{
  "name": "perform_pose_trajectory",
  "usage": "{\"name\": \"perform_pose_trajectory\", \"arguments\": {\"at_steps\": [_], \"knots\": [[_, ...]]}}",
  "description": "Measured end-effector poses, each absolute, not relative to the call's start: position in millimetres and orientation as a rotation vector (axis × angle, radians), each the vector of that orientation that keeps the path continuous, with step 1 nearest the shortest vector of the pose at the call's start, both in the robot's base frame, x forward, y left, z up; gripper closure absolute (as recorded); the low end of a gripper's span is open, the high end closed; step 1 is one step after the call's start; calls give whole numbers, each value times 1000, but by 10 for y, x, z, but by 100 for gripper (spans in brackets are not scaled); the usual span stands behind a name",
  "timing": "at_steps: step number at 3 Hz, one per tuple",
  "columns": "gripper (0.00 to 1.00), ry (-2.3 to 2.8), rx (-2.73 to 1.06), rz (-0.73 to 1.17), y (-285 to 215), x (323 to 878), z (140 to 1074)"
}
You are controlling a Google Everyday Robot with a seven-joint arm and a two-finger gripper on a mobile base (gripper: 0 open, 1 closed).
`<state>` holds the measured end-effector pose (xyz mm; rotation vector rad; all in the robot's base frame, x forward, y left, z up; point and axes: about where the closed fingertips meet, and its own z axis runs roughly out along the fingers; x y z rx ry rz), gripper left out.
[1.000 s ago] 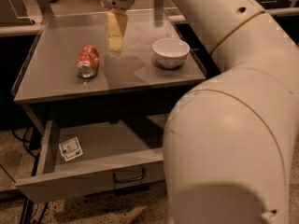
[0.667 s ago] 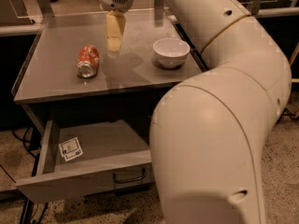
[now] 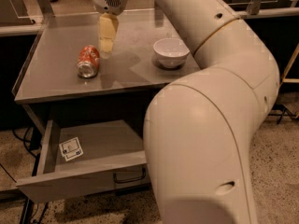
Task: Place coke can into top drawer
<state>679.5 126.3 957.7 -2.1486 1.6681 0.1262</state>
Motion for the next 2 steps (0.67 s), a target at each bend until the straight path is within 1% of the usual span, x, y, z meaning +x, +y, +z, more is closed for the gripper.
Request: {"name": "perform_pose_trajectory", "arguments": {"at_steps": [1, 2], "knots": [[0, 1598, -2160, 239, 1863, 7064, 9363], [0, 1590, -2143, 235, 1918, 7115, 9350]]}}
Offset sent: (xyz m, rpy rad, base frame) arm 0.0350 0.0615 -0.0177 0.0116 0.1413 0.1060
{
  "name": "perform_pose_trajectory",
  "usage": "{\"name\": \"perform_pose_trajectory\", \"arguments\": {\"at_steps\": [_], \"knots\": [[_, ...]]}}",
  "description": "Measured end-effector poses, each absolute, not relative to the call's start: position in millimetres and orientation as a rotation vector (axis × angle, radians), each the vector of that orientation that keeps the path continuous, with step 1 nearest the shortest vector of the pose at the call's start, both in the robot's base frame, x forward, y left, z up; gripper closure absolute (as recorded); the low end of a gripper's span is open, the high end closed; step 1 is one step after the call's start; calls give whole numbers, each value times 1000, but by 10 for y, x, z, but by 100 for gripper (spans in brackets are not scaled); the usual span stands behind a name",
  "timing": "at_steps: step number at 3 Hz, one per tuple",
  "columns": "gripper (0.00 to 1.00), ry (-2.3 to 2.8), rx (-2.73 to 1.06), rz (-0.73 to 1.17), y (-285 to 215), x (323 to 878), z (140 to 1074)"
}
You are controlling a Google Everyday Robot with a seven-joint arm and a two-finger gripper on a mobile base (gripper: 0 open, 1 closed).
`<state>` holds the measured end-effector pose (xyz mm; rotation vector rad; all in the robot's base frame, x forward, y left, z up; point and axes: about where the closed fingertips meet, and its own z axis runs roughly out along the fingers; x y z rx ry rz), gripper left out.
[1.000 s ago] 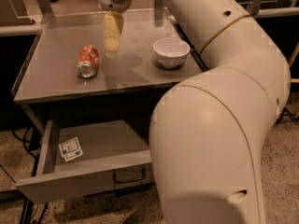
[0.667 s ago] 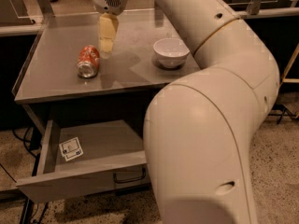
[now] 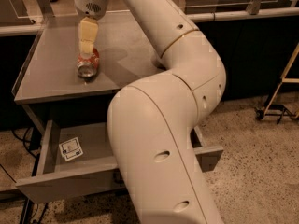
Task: Place coke can into top drawer
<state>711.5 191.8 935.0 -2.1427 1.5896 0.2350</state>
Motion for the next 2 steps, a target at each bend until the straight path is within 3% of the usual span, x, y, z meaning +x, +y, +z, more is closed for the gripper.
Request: {"name": "perform_pose_trajectory", "arguments": {"at_steps": [2], "knots": [[0, 1768, -2144, 176, 1903, 7248, 9015]]}}
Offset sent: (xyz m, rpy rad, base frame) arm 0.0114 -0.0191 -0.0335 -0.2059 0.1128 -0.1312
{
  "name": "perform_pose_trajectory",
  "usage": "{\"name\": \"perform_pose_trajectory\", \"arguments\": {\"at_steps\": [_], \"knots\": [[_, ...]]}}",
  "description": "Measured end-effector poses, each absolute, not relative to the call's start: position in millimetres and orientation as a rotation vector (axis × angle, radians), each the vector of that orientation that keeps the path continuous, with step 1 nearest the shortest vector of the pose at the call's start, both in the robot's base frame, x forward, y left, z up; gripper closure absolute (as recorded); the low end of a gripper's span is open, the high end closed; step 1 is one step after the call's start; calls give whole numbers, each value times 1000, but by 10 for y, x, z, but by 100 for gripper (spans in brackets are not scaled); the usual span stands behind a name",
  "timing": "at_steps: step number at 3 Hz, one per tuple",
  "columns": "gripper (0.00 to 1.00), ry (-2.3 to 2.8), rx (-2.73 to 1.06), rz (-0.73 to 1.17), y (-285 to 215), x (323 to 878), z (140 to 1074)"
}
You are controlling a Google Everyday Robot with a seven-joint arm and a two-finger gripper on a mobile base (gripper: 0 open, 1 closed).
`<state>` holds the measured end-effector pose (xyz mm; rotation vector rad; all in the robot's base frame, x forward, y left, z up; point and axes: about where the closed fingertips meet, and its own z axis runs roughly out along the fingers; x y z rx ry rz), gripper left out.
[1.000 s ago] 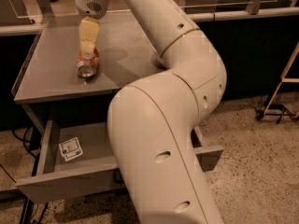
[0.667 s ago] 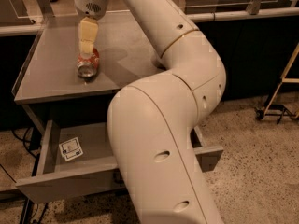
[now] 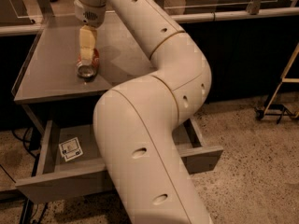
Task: Place coke can into top drawer
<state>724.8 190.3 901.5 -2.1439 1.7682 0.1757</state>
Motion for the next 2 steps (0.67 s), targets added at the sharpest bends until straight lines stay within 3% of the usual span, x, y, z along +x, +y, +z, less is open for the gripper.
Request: {"name": "perform_pose_trajectory", "arguments": {"at_steps": [2], "knots": [[0, 1825, -2136, 187, 1936, 7337, 8824]]}}
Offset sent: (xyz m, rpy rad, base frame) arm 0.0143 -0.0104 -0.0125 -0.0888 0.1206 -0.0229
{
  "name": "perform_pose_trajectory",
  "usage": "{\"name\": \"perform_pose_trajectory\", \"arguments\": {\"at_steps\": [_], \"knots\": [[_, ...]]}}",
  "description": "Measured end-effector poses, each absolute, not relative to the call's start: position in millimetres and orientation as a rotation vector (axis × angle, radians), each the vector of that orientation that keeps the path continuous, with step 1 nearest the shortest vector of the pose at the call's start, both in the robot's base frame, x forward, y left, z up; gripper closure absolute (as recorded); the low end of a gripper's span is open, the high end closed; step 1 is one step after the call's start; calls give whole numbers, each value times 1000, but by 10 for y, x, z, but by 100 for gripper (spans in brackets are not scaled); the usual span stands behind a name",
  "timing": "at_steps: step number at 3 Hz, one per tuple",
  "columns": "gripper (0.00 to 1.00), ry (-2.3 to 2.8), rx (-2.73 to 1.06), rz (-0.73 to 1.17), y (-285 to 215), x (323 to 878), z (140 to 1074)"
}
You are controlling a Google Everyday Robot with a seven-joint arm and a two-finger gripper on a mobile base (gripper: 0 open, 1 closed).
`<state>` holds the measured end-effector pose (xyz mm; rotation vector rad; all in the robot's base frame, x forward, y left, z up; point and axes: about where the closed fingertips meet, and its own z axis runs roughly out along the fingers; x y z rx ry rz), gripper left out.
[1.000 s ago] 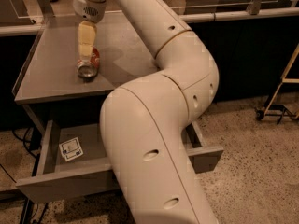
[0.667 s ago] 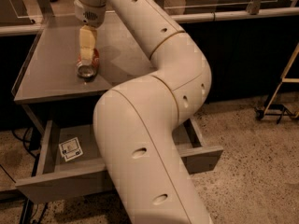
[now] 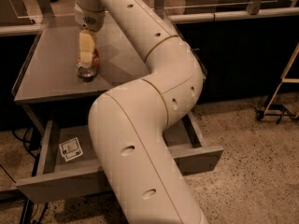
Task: Place coke can into top drawer
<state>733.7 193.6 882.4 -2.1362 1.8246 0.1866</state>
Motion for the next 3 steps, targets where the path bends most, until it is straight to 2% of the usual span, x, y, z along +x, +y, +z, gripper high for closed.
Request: {"name": "perform_pose_trajectory", "arguments": {"at_steps": [3], "knots": [[0, 1800, -2134, 238, 2018, 7452, 8659]]}}
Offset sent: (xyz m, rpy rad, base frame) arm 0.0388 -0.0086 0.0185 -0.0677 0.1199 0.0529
